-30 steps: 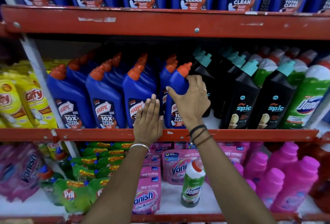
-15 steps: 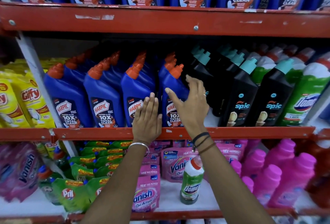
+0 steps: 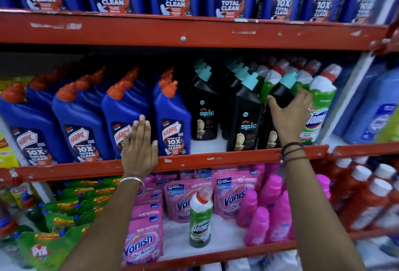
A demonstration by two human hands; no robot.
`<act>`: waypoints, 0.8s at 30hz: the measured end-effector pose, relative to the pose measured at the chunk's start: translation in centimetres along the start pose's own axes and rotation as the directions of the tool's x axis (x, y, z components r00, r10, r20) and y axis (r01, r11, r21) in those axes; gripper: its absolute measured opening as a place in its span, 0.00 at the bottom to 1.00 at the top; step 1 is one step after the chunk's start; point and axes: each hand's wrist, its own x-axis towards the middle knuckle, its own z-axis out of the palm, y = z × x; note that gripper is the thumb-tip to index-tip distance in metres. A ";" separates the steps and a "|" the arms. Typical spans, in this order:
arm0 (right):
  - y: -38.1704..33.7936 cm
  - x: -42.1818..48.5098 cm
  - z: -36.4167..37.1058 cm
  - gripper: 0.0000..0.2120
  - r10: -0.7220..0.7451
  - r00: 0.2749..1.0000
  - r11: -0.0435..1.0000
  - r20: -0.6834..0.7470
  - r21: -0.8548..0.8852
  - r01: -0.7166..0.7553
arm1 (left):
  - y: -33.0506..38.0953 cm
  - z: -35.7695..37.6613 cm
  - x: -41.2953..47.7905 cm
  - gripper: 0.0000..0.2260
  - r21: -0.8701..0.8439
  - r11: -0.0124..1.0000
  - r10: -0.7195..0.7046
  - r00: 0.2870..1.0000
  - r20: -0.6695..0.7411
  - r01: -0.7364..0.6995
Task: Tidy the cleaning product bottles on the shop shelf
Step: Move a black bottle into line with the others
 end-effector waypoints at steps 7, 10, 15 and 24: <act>0.7 -0.1 -1.3 0.32 -0.056 0.995 0.998 0.085 -0.026 0.059 | 0.1 0.1 0.1 0.29 -0.022 1.000 -0.014 1.000 -0.007 0.014; -0.2 -2.2 -2.8 0.31 -0.099 0.995 0.993 -0.017 0.057 0.100 | 0.2 0.0 0.1 0.30 -0.025 1.000 -0.018 1.000 0.001 0.018; -5.0 -5.4 -6.2 0.31 -0.248 0.941 0.963 -0.230 0.041 0.264 | 0.2 -0.2 0.1 0.30 -0.032 0.999 -0.031 0.999 0.021 0.032; -12.3 -9.2 -2.8 0.33 -0.261 0.965 0.958 0.015 0.126 0.257 | 0.1 -0.4 0.2 0.30 -0.021 1.000 -0.010 0.999 0.052 0.012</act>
